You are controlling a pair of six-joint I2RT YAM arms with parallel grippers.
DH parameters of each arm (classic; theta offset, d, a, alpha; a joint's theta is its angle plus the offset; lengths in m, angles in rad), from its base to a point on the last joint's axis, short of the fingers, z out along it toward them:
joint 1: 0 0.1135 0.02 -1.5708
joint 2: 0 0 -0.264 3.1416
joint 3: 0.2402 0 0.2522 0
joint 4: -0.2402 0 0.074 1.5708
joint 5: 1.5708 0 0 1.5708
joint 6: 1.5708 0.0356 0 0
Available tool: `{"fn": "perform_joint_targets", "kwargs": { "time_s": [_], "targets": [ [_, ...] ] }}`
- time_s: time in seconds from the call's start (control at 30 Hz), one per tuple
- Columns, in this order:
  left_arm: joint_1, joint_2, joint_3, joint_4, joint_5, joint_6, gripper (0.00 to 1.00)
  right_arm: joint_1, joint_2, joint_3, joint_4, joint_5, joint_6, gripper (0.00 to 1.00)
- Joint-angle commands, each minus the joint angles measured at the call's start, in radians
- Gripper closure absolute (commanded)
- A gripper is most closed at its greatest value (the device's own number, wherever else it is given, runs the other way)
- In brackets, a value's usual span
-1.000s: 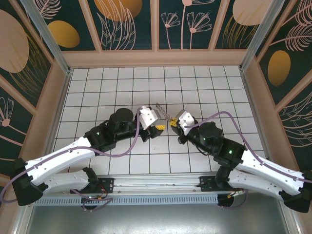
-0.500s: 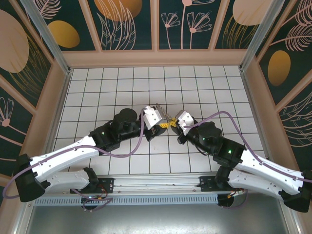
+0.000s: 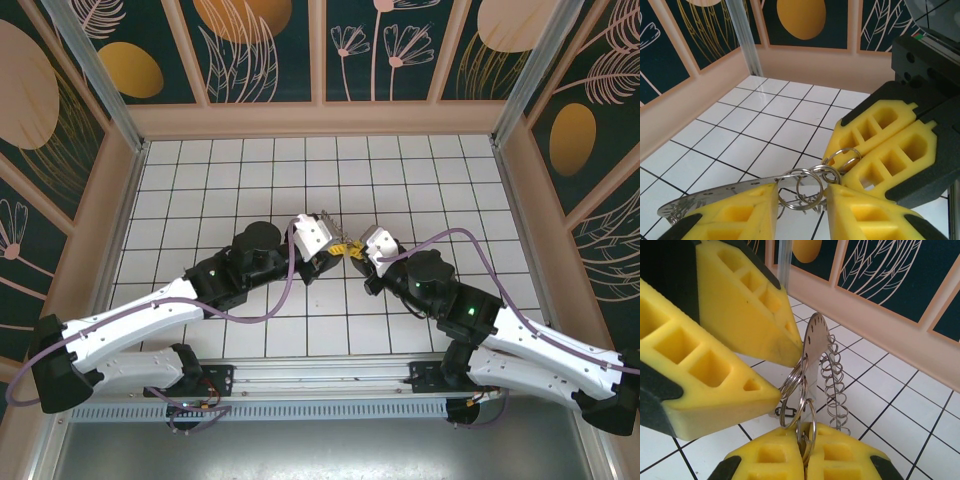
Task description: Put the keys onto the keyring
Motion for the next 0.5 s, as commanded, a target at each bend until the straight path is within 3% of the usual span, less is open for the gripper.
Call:
{"fn": "perform_joint_targets", "kwargs": {
  "time_s": [0.0, 0.47],
  "targets": [
    [-0.005, 0.012, 0.042, 0.028, -0.042, -0.002, 0.69, 0.009, 0.007, 0.02, 0.073, 0.011, 0.011, 1.0],
    [-0.005, 0.075, 0.08, 0.056, -0.149, -0.006, 0.68, 0.009, 0.013, 0.019, 0.109, 0.005, 0.016, 1.0]
  ]
}}
